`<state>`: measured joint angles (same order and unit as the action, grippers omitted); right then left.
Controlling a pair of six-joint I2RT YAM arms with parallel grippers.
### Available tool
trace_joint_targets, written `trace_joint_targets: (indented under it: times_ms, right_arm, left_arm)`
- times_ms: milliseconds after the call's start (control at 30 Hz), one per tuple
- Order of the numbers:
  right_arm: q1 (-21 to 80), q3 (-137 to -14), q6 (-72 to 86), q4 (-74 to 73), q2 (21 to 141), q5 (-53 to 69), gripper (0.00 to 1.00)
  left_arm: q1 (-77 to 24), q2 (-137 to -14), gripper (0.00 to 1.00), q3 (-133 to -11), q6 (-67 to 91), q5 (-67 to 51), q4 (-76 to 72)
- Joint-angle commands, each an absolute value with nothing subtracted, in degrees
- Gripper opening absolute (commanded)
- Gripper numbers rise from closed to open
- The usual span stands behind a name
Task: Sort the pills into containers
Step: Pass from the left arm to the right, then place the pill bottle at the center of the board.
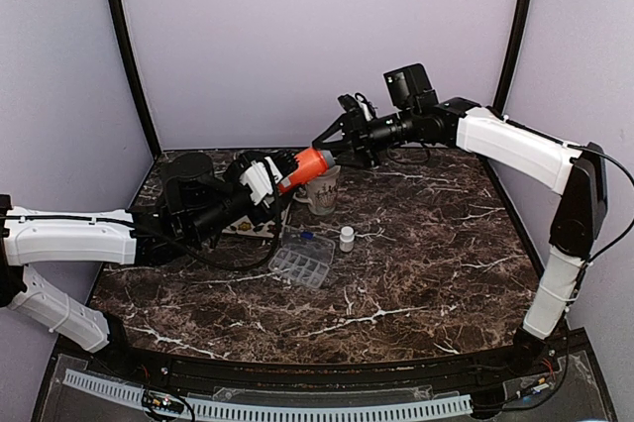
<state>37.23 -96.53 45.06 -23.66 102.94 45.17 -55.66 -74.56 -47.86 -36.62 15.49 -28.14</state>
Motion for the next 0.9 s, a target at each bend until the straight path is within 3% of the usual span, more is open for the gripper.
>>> trace_joint_targets:
  times_ms: [0,567,867]
  right_arm:
    - [36.7,-98.6,44.6,-21.5,102.8,45.5,0.0]
    - [34.4,-96.7,42.7,-21.6,101.6,43.0,0.0]
    - [30.3,-101.7,35.5,-30.7,101.8,37.5,0.0]
  left_arm:
    - [-55.4,-72.5,0.68,-49.2,-35.1,14.9,-27.9]
    - [-55.3,-71.1,0.72,-52.1,-29.6,16.0,-24.7]
    - [-54.1,-69.2,0.74,-53.0,-23.5,17.5,-21.5]
